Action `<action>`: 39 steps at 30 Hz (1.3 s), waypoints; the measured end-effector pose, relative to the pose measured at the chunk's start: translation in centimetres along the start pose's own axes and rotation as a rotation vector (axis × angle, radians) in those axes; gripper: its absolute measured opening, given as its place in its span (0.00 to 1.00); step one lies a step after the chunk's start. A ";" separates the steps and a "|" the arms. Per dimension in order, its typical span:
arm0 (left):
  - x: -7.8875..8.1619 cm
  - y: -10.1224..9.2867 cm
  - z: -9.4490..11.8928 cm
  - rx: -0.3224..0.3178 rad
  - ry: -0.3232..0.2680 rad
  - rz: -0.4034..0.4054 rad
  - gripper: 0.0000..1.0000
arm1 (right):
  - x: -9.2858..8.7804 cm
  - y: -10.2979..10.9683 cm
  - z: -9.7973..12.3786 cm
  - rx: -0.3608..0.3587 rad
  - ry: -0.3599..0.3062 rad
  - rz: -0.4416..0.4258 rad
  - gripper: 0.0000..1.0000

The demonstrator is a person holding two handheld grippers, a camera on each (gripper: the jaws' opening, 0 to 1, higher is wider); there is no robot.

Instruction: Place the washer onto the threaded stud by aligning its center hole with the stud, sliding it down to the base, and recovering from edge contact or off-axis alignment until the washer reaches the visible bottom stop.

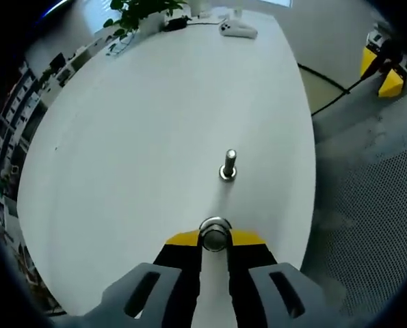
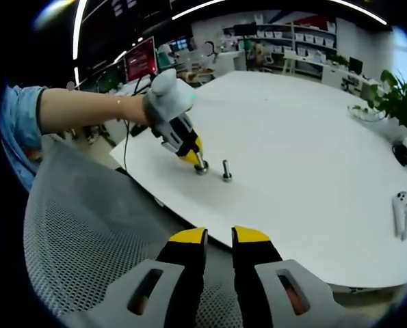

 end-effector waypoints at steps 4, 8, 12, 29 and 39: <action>0.6 0.1 1.0 -0.003 -0.028 0.008 0.13 | 0.0 0.0 0.0 0.001 -0.003 0.000 0.17; 0.3 0.1 1.6 0.005 -0.021 0.008 0.13 | 0.0 0.0 0.0 0.000 -0.006 -0.003 0.17; 0.4 0.0 1.9 0.021 -0.043 -0.006 0.11 | 0.1 -0.1 0.1 -0.004 -0.018 -0.014 0.17; 1.5 0.5 1.4 0.078 -0.032 -0.054 0.10 | 0.1 -0.4 0.2 -0.020 -0.022 -0.025 0.17; 1.2 0.4 2.7 0.074 -0.041 -0.054 0.11 | 0.0 -0.3 0.2 -0.013 -0.017 -0.026 0.17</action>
Point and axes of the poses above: the point that each gripper's makers call its tool centre point, and the gripper's own axes: z roughly backward along the fingers, y roughly to its left, x roughly out of its top, the point moved 1 cm from there along z, roughly backward along the fingers, and after that the axes turned 11 degrees about z, right-handed, at the moved point
